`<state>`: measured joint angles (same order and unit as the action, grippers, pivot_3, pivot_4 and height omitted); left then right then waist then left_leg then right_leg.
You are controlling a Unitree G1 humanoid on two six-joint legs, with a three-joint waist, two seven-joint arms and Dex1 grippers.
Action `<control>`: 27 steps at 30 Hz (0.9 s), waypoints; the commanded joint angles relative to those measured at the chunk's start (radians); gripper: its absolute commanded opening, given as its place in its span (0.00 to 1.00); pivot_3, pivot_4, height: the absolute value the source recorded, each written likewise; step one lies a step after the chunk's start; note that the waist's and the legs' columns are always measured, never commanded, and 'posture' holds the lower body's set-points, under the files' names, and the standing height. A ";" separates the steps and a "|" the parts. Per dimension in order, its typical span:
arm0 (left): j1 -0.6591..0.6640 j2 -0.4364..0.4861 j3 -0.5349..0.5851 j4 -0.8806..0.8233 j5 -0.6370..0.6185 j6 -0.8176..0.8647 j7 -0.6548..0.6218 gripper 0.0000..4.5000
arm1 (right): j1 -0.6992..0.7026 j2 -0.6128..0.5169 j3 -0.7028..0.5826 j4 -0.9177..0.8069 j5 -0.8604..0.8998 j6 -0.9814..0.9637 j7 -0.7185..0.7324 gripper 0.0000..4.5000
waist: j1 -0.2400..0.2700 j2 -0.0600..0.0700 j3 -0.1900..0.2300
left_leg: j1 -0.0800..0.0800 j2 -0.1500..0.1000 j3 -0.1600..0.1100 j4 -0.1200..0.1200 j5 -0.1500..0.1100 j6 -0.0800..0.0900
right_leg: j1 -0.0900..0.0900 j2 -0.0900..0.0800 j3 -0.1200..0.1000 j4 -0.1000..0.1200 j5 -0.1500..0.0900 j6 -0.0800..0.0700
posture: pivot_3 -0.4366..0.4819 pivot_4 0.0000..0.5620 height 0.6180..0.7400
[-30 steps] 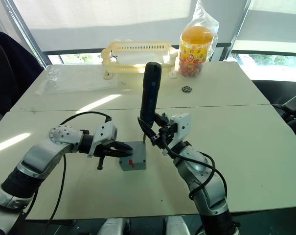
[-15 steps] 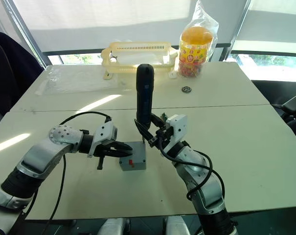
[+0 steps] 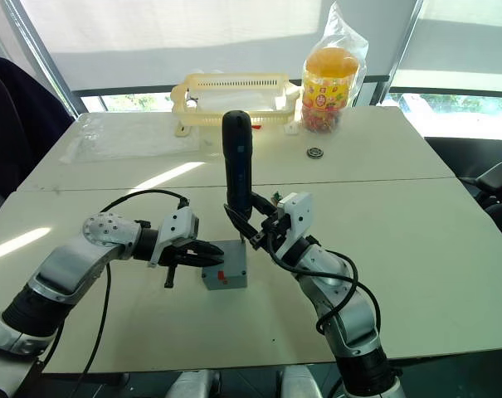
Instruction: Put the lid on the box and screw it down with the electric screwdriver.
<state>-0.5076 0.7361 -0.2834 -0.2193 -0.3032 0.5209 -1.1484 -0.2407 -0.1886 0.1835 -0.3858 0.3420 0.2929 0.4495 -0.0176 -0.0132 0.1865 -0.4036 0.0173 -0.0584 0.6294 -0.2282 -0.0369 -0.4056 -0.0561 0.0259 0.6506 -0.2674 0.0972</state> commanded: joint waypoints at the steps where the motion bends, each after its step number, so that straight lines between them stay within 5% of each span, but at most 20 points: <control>1: 0.017 0.012 -0.028 0.020 0.037 0.020 0.002 0.15 | 0.000 -0.008 0.001 0.018 -0.008 0.001 0.014 0.39 | 0.000 0.000 0.000 | 0.000 0.000 0.000 0.000 0.000 0.000 | 0.000 0.000 0.000 0.000 0.000 0.000 | 0.48 0.27 1.00; 27: 0.020 0.008 -0.027 0.009 0.037 0.028 0.007 0.15 | 0.035 -0.040 0.041 0.100 -0.090 -0.113 0.082 0.39 | 0.000 0.000 -0.001 | 0.009 0.000 0.000 -0.002 0.000 0.000 | 0.009 0.000 0.000 -0.001 -0.002 -0.003 | 0.48 0.27 1.00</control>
<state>-0.5074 0.7355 -0.2901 -0.2178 -0.2932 0.5264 -1.1455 -0.2337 -0.2136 0.2077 -0.3241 0.2799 0.1656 0.5223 -0.0173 -0.0134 0.1854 -0.3930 0.0173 -0.0583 0.6273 -0.2284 -0.0368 -0.3954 -0.0562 0.0259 0.6491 -0.2696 0.0938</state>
